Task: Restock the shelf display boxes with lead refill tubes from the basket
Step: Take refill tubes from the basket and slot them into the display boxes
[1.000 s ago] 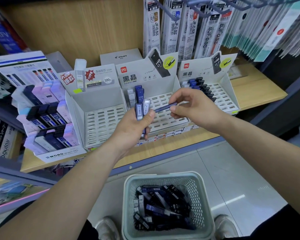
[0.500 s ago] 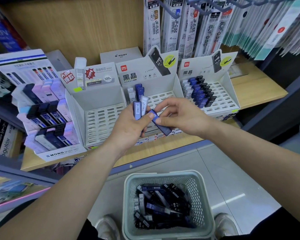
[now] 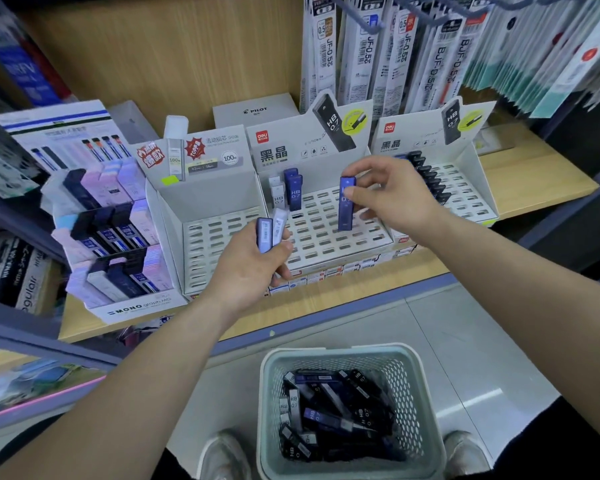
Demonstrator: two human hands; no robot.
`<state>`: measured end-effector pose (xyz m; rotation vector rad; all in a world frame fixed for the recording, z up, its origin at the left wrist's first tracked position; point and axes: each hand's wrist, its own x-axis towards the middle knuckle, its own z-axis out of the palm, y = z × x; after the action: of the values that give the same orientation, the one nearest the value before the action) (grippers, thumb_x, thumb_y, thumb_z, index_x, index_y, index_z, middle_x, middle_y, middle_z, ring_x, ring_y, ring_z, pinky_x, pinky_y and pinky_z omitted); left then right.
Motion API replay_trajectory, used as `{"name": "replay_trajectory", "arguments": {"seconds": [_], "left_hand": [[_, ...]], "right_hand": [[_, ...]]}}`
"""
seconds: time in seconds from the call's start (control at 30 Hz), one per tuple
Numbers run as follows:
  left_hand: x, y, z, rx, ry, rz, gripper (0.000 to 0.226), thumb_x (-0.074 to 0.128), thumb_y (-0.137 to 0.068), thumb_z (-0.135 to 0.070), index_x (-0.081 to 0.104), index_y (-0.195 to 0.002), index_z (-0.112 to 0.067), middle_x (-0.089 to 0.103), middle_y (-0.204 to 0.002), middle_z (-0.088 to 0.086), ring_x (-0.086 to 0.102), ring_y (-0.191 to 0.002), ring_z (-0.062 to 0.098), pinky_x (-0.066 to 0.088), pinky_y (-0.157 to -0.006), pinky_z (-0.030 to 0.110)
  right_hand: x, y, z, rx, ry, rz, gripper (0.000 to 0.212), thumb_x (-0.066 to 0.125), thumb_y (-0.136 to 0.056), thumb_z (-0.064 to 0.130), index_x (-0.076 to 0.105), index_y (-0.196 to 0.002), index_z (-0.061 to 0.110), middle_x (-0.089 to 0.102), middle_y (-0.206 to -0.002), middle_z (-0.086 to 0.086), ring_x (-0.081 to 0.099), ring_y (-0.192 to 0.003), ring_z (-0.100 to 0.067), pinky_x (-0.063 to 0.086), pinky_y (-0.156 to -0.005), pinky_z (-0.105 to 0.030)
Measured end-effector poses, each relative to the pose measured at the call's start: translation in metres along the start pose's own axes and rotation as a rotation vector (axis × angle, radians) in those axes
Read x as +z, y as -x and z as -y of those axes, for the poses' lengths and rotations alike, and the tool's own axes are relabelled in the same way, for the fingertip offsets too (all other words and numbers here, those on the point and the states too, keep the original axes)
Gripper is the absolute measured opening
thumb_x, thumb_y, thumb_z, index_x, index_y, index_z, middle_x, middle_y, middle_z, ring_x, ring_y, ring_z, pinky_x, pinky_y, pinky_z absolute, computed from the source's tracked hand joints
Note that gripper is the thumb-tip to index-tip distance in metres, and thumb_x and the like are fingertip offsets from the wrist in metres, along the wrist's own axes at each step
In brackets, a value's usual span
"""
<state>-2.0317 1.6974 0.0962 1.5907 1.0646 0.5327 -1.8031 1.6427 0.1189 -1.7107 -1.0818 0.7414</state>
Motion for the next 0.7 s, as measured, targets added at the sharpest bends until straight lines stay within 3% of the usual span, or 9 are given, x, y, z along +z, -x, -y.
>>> {"name": "replay_trajectory", "arguments": {"seconds": [0.17,0.33,0.43,0.57,0.7], "left_hand": [[0.018,-0.005,-0.013,-0.015,0.072,0.055,0.014,0.063,-0.097,-0.011,0.062,-0.110,-0.011,0.069,-0.091,0.008,0.070,-0.065,0.017,0.054,-0.055,0.022],[0.047,-0.017,-0.029,-0.031,0.135,0.100,0.010,0.064,-0.095,-0.008,0.064,-0.104,-0.014,0.071,-0.086,0.007,0.071,-0.067,0.016,0.055,-0.058,0.024],[0.063,-0.021,-0.036,-0.024,0.123,0.126,0.010,0.062,-0.097,-0.010,0.062,-0.107,-0.012,0.071,-0.085,0.006,0.068,-0.063,0.013,0.053,-0.055,0.023],[0.079,-0.021,-0.041,-0.050,0.126,0.168,0.012,0.060,-0.099,-0.012,0.060,-0.111,-0.011,0.072,-0.083,0.001,0.063,-0.055,0.014,0.052,-0.055,0.028],[0.085,-0.021,-0.041,-0.072,0.104,0.191,0.011,0.059,-0.100,-0.016,0.059,-0.110,-0.014,0.075,-0.084,-0.001,0.062,-0.054,0.016,0.051,-0.057,0.030]], "right_hand": [[-0.035,-0.001,0.005,-0.077,-0.005,-0.177,0.016,0.069,-0.091,0.005,0.067,-0.094,0.021,0.066,-0.082,0.001,0.065,-0.069,-0.021,0.062,-0.068,-0.044],[-0.088,0.009,-0.008,-0.075,0.067,-0.264,0.016,0.072,-0.087,0.005,0.066,-0.087,0.020,0.066,-0.086,-0.002,0.062,-0.068,-0.020,0.061,-0.074,-0.044],[-0.107,0.019,-0.021,-0.067,0.196,-0.196,0.013,0.075,-0.084,0.003,0.067,-0.087,0.013,0.069,-0.082,-0.001,0.062,-0.070,-0.016,0.056,-0.072,-0.032],[-0.111,0.029,-0.041,-0.068,0.319,-0.081,0.015,0.077,-0.084,0.005,0.070,-0.087,0.018,0.073,-0.087,0.000,0.068,-0.081,-0.012,0.057,-0.079,-0.026],[-0.110,0.032,-0.048,-0.074,0.459,-0.063,0.015,0.074,-0.085,0.004,0.071,-0.088,0.018,0.071,-0.086,0.008,0.066,-0.081,-0.006,0.051,-0.071,-0.010]]}}
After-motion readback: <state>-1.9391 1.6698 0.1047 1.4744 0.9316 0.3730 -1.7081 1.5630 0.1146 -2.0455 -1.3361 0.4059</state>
